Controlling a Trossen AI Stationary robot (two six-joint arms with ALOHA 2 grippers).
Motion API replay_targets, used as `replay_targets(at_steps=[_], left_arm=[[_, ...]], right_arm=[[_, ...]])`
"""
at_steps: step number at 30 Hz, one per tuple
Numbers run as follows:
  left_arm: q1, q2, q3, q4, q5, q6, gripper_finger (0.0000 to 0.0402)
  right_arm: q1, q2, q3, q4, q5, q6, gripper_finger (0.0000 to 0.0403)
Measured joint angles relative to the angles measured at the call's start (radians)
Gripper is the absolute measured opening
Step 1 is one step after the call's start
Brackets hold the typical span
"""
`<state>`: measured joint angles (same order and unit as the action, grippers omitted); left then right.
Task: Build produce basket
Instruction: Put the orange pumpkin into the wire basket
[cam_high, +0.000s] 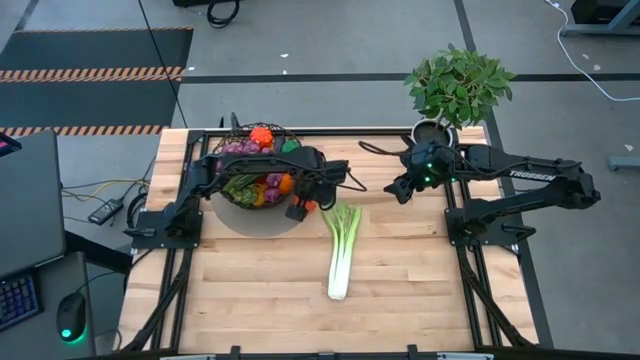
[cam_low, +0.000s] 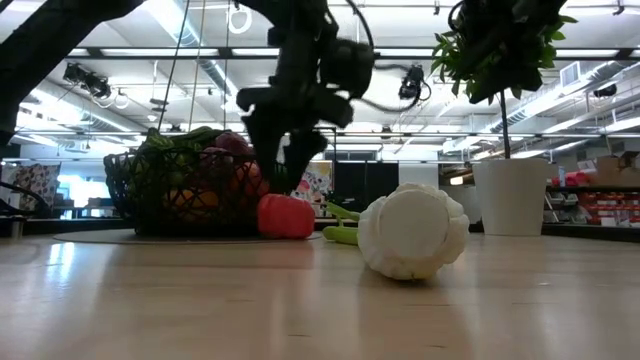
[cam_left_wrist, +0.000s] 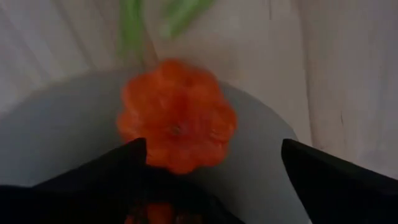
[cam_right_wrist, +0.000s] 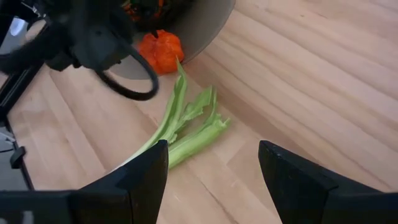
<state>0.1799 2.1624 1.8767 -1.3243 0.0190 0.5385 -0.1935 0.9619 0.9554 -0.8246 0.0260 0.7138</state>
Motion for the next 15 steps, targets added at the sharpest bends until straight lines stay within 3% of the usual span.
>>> replay_targets(at_steps=[4, 15], left_arm=[[-0.016, 0.0, -0.043, -0.002, -0.027, -0.008, 0.0398], [-0.014, 0.0, -0.05, 0.106, -0.129, -0.004, 0.0397]], right_arm=[[0.017, 0.0, 0.0, 0.0, 0.008, 0.015, 0.0255], [0.028, 0.001, 0.0, 0.0, 0.01, 0.054, 0.0255]])
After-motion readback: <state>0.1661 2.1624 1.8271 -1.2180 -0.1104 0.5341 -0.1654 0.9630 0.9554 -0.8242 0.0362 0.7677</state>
